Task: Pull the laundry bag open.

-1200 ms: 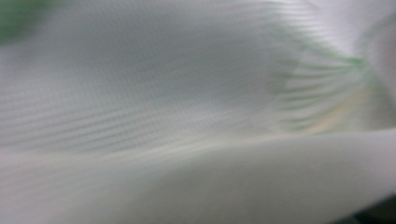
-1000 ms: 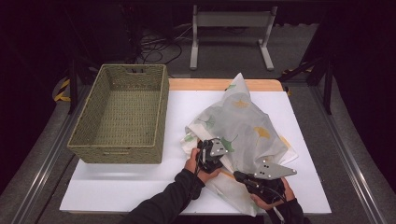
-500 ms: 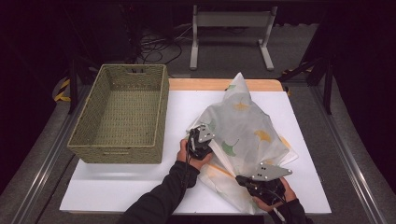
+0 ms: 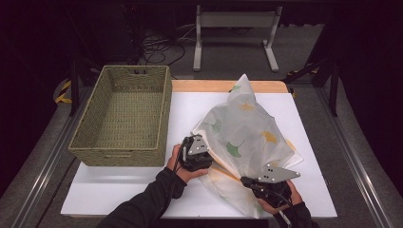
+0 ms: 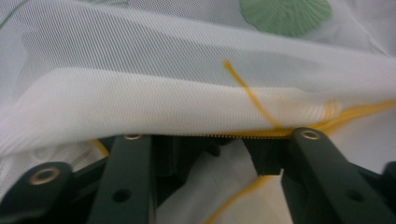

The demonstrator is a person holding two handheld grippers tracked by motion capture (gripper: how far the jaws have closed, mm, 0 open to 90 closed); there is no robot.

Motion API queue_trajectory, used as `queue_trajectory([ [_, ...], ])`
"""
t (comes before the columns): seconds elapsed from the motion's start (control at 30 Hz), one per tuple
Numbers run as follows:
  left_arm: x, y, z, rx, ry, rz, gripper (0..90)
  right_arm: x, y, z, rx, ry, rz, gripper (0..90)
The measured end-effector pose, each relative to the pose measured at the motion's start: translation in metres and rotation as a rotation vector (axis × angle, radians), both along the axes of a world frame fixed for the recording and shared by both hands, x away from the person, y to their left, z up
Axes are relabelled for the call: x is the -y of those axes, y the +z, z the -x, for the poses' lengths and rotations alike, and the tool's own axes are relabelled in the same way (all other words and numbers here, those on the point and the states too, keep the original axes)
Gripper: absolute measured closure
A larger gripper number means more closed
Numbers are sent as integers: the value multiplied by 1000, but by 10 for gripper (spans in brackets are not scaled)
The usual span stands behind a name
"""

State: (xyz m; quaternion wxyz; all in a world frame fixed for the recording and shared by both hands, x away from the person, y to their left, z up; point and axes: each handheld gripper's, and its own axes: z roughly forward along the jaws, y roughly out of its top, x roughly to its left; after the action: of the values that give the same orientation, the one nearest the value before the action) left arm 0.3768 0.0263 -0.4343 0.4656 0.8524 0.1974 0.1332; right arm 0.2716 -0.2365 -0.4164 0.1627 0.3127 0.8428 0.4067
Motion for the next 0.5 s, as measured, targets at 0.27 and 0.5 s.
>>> queue_trajectory([
  [0.27,-25,6,16,19,-26,-52,428,2,4,1,12,-1,-25,886],
  [0.5,-44,4,24,27,-11,-100,425,7,13,6,25,7,-51,886],
])
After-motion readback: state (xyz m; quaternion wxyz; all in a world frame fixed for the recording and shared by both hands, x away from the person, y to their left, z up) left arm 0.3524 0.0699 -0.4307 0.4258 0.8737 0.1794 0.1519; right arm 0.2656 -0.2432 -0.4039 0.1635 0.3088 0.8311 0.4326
